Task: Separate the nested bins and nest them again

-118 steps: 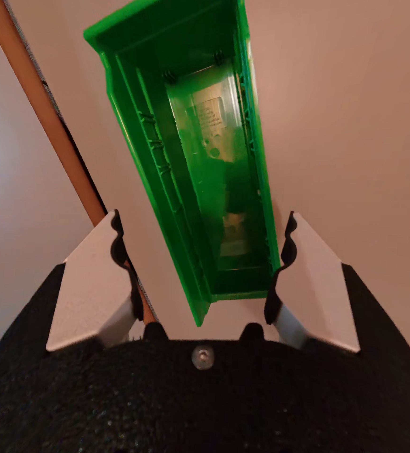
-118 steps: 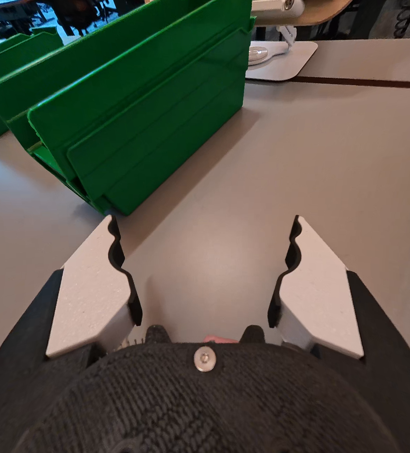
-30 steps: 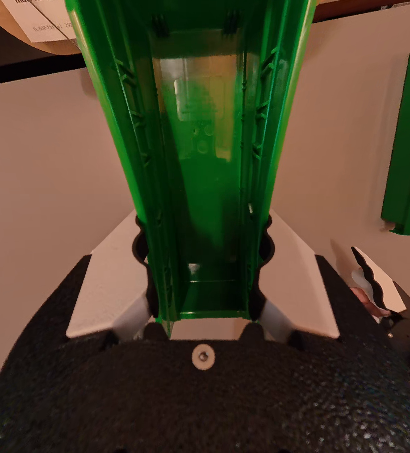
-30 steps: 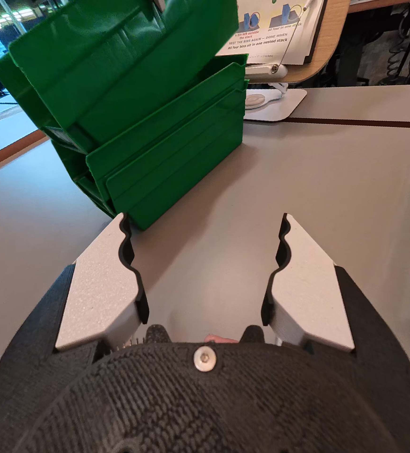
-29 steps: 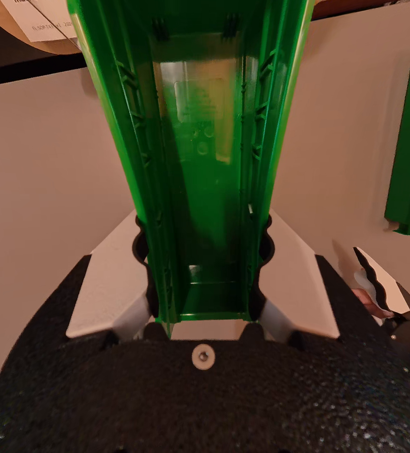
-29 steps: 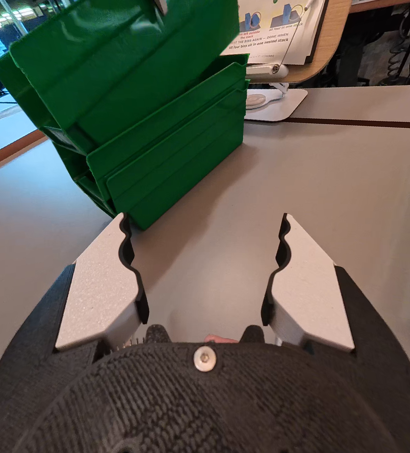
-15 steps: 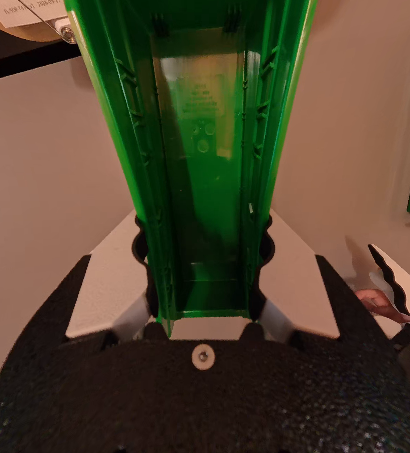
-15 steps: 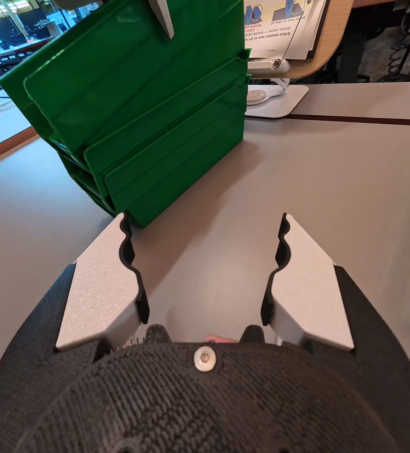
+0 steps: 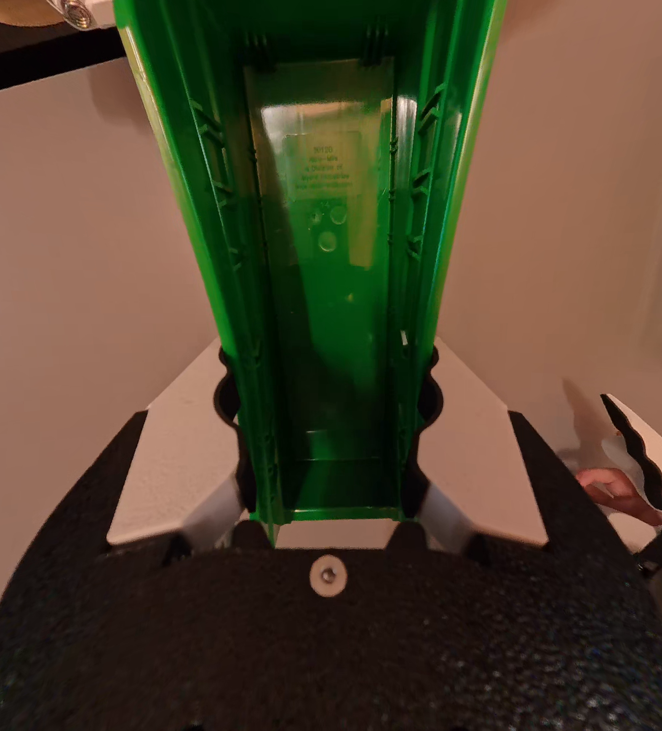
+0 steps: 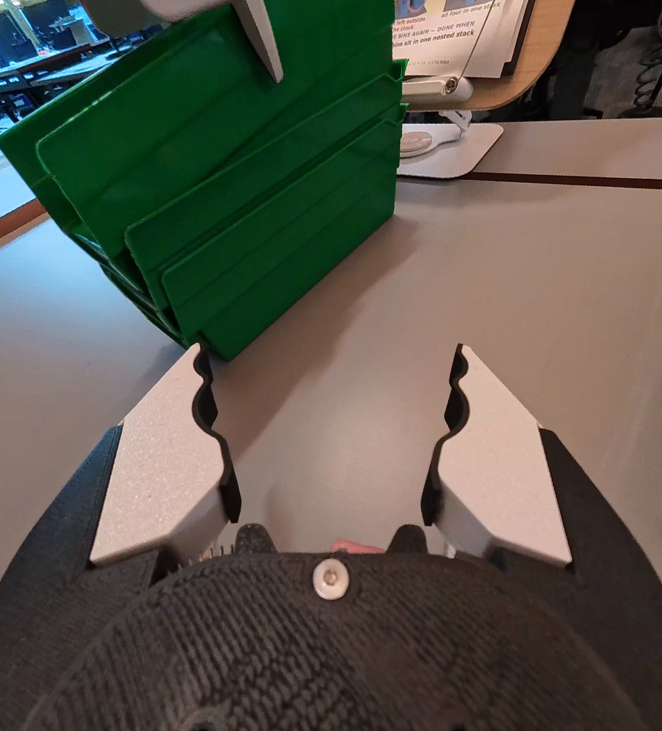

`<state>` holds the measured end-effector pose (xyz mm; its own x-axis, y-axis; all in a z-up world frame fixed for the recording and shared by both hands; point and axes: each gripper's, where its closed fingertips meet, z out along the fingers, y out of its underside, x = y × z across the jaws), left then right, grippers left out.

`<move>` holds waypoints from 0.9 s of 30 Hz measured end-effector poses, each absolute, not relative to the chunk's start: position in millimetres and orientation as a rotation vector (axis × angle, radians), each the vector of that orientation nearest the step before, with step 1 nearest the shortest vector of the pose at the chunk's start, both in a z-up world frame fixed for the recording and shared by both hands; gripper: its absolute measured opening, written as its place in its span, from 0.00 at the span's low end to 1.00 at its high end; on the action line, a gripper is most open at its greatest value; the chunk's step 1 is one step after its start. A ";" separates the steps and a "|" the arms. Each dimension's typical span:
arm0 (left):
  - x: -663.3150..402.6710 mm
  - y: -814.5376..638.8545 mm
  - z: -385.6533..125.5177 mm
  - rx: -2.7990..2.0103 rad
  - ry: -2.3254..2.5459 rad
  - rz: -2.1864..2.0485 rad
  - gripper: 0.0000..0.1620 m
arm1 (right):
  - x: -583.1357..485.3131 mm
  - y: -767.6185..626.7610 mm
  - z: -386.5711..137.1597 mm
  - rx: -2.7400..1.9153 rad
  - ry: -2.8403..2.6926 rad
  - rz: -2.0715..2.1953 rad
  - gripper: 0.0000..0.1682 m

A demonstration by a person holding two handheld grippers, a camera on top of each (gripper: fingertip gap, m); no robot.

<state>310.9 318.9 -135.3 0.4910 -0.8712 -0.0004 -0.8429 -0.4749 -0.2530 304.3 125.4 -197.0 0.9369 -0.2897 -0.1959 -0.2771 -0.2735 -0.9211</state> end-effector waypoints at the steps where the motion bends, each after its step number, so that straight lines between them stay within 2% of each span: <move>1: 312.0 319.1 -135.6 -2.514 1.470 -0.189 0.56 | 304.2 125.7 -196.7 -1.867 0.414 -0.014 0.71; 11: 309.2 319.5 -152.2 -2.531 1.480 -0.177 0.58 | 303.1 128.2 -203.0 -1.885 0.413 -0.007 0.71; 18: 312.4 319.4 -160.8 -2.546 1.494 -0.118 0.64 | 305.2 127.7 -204.9 -1.891 0.419 -0.015 0.71; 27: 312.4 322.7 -163.0 -2.660 1.440 -0.070 0.63 | 304.5 130.2 -213.2 -1.917 0.417 -0.017 0.71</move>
<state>312.4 322.7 -163.0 0.5474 -0.8367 -0.0148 -0.8314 -0.5417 -0.1237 304.5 130.2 -213.2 0.9375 -0.2950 -0.1846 -0.2786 -0.3184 -0.9061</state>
